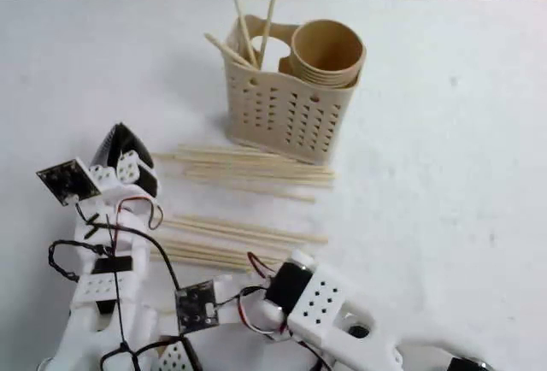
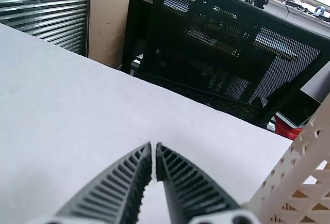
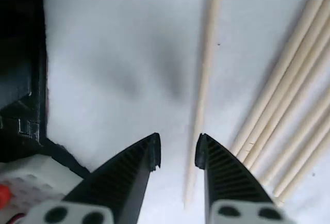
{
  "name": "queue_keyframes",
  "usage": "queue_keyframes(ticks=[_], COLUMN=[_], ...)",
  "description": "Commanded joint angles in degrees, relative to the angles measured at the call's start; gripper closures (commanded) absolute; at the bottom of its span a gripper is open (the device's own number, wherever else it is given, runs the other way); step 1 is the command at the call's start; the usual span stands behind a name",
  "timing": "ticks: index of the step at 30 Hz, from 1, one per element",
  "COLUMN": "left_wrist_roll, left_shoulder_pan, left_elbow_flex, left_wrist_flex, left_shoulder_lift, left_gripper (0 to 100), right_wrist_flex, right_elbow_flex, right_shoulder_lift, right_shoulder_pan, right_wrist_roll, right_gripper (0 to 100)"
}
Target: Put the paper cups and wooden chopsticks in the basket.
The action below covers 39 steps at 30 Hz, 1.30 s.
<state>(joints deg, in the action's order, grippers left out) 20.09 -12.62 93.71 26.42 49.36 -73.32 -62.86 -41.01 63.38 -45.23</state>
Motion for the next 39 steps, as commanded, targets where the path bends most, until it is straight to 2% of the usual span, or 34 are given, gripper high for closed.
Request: queue_keyframes(ticks=[1,7,12,17,22,29,39], left_wrist_roll=[0.2,0.2,0.2,0.2,0.2,0.2,0.2], left_shoulder_pan=[0.1,0.1,0.1,0.1,0.1,0.1,0.1], left_elbow_flex=[-1.1,-1.1,-1.1,-1.1,-1.1,-1.1,-1.1], left_wrist_flex=[1.5,1.5,1.5,1.5,1.5,1.5,1.5], left_shoulder_lift=[1.2,1.2,1.2,1.2,1.2,1.2,1.2], left_gripper=[95,95,95,95,95,95,95], right_wrist_flex=[-0.5,11.6,17.8,18.2,17.2,13.7,16.3], right_elbow_flex=[0.1,-2.2,-2.0,-2.0,-1.3,6.6,8.8], right_shoulder_lift=[1.4,11.6,16.2,16.2,15.8,15.5,15.4], right_shoulder_pan=[0.7,0.2,-4.3,-7.0,-11.2,-23.7,-30.4], right_wrist_roll=[-1.8,-1.3,-1.3,-1.2,0.4,6.6,10.5], right_gripper=[87.2,87.2,87.7,98.1,98.2,98.2,98.1])
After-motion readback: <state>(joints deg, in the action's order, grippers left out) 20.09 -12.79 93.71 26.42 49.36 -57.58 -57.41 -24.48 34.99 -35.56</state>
